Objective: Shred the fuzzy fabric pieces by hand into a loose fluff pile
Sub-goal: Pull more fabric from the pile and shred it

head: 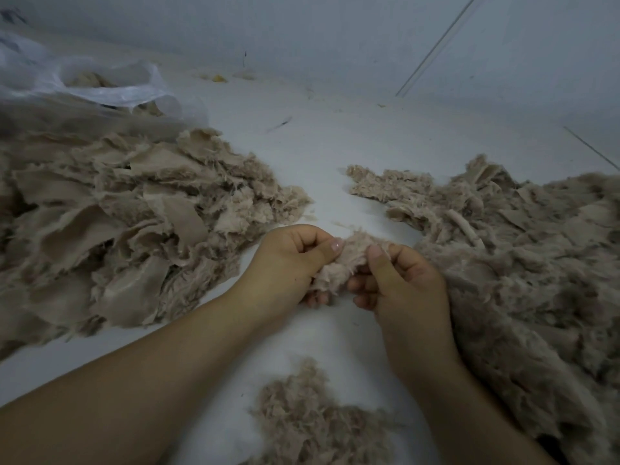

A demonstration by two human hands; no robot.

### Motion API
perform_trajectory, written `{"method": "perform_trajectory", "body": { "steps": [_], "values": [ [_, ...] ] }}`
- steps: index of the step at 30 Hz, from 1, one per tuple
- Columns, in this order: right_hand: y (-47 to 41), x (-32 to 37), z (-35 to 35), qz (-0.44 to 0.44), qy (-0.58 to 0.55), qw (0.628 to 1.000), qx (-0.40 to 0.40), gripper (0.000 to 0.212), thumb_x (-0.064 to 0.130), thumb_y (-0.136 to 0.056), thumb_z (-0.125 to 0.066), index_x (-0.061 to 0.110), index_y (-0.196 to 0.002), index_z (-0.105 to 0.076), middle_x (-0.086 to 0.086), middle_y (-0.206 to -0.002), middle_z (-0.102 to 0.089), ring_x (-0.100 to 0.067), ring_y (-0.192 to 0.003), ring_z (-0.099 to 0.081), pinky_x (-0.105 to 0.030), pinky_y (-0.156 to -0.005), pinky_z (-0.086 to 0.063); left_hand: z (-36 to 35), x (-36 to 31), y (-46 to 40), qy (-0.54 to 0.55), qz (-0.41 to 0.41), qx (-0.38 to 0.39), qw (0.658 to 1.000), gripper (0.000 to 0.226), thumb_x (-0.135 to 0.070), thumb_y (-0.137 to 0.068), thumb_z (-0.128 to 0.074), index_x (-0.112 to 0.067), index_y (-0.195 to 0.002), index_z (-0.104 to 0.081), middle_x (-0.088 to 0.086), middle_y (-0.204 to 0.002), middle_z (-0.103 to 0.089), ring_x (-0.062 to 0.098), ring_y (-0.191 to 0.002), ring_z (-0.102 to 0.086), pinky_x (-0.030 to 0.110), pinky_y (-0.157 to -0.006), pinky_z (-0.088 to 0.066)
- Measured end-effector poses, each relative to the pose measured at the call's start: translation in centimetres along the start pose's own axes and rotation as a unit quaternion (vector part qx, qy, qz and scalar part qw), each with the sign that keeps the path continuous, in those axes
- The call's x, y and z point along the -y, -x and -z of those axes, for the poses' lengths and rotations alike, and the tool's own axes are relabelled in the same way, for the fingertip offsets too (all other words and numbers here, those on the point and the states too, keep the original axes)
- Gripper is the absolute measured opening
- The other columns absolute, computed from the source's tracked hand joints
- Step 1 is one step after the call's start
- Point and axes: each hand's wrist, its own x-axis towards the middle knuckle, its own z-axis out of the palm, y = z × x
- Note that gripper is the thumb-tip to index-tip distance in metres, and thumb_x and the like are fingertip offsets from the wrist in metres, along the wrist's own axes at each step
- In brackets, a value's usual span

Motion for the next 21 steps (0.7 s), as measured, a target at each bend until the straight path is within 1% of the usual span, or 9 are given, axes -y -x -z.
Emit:
{"method": "perform_trajectory", "body": {
  "steps": [3, 4, 6, 10, 13, 14, 17, 18, 21],
  "values": [
    [0.08, 0.07, -0.13, 0.005, -0.01, 1.0, 0.009, 0.021, 0.015, -0.098, -0.059, 0.007, -0.079, -0.064, -0.018, -0.073, -0.068, -0.021, -0.06, -0.063, -0.028, -0.052, -0.052, 0.14, -0.19, 0.09, 0.007, -0.012, 0.057, 0.998, 0.018, -0.029, -0.087, -0.07, -0.013, -0.079, -0.068, 0.012, -0.068, -0.062, 0.028, -0.057, -0.053, 0.035, -0.057, -0.044],
    [0.14, 0.07, -0.15, 0.009, -0.005, 1.0, 0.019, 0.021, 0.014, -0.097, -0.06, 0.009, -0.077, -0.064, -0.015, -0.071, -0.068, -0.021, -0.061, -0.063, -0.029, -0.054, -0.053, 0.16, -0.12, 0.12, -0.001, -0.03, 0.076, 0.997, 0.018, -0.028, -0.083, -0.073, -0.011, -0.081, -0.068, 0.01, -0.071, -0.064, 0.027, -0.064, -0.055, 0.036, -0.061, -0.046],
    [0.19, 0.07, -0.15, 0.017, 0.01, 0.999, 0.026, 0.022, 0.014, -0.097, -0.059, 0.01, -0.076, -0.064, -0.007, -0.066, -0.066, -0.015, -0.06, -0.061, -0.026, -0.054, -0.052, 0.12, -0.04, 0.18, -0.015, -0.062, 0.079, 0.995, 0.015, -0.022, -0.075, -0.076, -0.01, -0.078, -0.067, 0.003, -0.071, -0.067, 0.021, -0.067, -0.058, 0.029, -0.063, -0.048],
    [-0.1, -0.09, 0.01, 0.012, -0.012, 1.0, 0.004, 0.025, 0.014, -0.1, -0.055, 0.012, -0.076, -0.063, -0.002, -0.067, -0.064, -0.009, -0.059, -0.059, -0.021, -0.052, -0.048, 0.21, -0.04, 0.13, 0.027, -0.031, 0.032, 0.999, 0.011, -0.024, -0.074, -0.071, -0.013, -0.072, -0.069, 0.006, -0.061, -0.064, 0.016, -0.049, -0.054, 0.024, -0.049, -0.044],
    [-0.14, -0.09, 0.01, 0.011, -0.011, 1.0, -0.002, 0.024, 0.015, -0.1, -0.055, 0.014, -0.077, -0.063, -0.001, -0.068, -0.064, -0.009, -0.06, -0.06, -0.021, -0.051, -0.049, 0.37, -0.36, 0.09, 0.045, 0.006, 0.062, 0.997, 0.019, -0.026, -0.082, -0.063, -0.018, -0.066, -0.068, 0.009, -0.055, -0.058, 0.019, -0.041, -0.051, 0.02, -0.04, -0.04],
    [-0.11, -0.07, 0.01, 0.01, -0.01, 1.0, 0.0, 0.022, 0.016, -0.099, -0.056, 0.012, -0.078, -0.063, -0.005, -0.069, -0.066, -0.013, -0.062, -0.062, -0.025, -0.053, -0.052, 0.34, -0.46, 0.13, 0.038, 0.007, 0.075, 0.996, 0.021, -0.027, -0.084, -0.062, -0.017, -0.066, -0.068, 0.01, -0.054, -0.058, 0.019, -0.041, -0.051, 0.021, -0.04, -0.041],
    [-0.01, 0.02, -0.05, 0.011, -0.005, 1.0, 0.016, 0.017, 0.014, -0.098, -0.057, 0.002, -0.088, -0.065, -0.024, -0.083, -0.069, -0.043, -0.074, -0.066, -0.05, -0.067, -0.06, 0.06, -0.55, 0.3, 0.0, 0.004, 0.094, 0.996, 0.027, -0.03, -0.089, -0.059, -0.012, -0.071, -0.068, 0.013, -0.057, -0.06, 0.021, -0.044, -0.053, 0.026, -0.045, -0.045],
    [0.01, 0.02, -0.02, 0.012, -0.002, 1.0, 0.015, 0.017, 0.013, -0.098, -0.058, 0.001, -0.089, -0.066, -0.025, -0.084, -0.069, -0.045, -0.075, -0.066, -0.051, -0.069, -0.059, -0.04, -0.59, 0.34, -0.013, 0.003, 0.094, 0.995, 0.03, -0.033, -0.09, -0.059, -0.01, -0.071, -0.068, 0.014, -0.058, -0.061, 0.022, -0.045, -0.054, 0.027, -0.046, -0.046],
    [0.07, 0.07, 0.02, 0.02, 0.014, 1.0, 0.011, 0.016, 0.011, -0.097, -0.059, 0.006, -0.085, -0.068, -0.014, -0.077, -0.071, -0.027, -0.069, -0.066, -0.037, -0.063, -0.057, -0.22, -0.55, 0.49, -0.032, -0.011, 0.096, 0.995, 0.032, -0.036, -0.084, -0.064, -0.005, -0.076, -0.066, 0.017, -0.062, -0.06, 0.024, -0.047, -0.054, 0.029, -0.047, -0.047]
  ]
}}
